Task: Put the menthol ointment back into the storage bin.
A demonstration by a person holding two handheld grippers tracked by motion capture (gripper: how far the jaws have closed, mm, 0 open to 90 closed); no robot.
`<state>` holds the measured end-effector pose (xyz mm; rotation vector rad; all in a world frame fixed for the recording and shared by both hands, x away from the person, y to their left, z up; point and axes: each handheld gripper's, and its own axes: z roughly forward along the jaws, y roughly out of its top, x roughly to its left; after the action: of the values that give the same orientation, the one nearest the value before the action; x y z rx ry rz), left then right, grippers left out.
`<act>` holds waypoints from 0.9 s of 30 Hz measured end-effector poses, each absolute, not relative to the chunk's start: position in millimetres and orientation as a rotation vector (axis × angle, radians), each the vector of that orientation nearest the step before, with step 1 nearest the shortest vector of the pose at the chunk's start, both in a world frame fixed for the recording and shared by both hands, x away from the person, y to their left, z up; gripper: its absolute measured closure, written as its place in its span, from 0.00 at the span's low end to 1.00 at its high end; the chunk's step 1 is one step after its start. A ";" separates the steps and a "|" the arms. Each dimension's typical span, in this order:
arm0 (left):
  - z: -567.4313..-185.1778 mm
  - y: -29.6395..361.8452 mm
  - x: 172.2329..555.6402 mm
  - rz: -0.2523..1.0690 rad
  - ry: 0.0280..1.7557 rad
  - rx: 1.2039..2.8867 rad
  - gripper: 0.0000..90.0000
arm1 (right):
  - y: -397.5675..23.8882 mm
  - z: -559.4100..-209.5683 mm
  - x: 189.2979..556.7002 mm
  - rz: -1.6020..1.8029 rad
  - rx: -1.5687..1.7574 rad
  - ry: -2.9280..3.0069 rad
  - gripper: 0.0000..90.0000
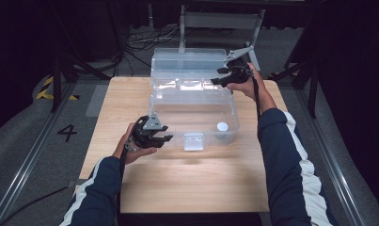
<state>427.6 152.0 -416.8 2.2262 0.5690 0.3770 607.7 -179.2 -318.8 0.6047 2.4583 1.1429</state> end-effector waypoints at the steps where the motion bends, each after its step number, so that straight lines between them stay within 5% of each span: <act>1: -417.1 151.3 428.1 0.383 0.559 2.234 0.67 | -179.3 -318.9 608.6 1.151 0.602 2.460 0.52; 8: -416.4 150.7 431.0 0.382 0.515 2.271 0.71 | -181.9 -317.2 609.5 1.182 0.558 2.472 0.72; 27: -414.8 152.1 437.7 0.319 0.467 2.290 0.76 | -193.7 -306.4 606.0 1.131 0.410 2.593 0.88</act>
<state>437.7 152.1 -414.8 2.2901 0.4666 0.3191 606.0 -193.7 -306.4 0.4099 2.5929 1.1312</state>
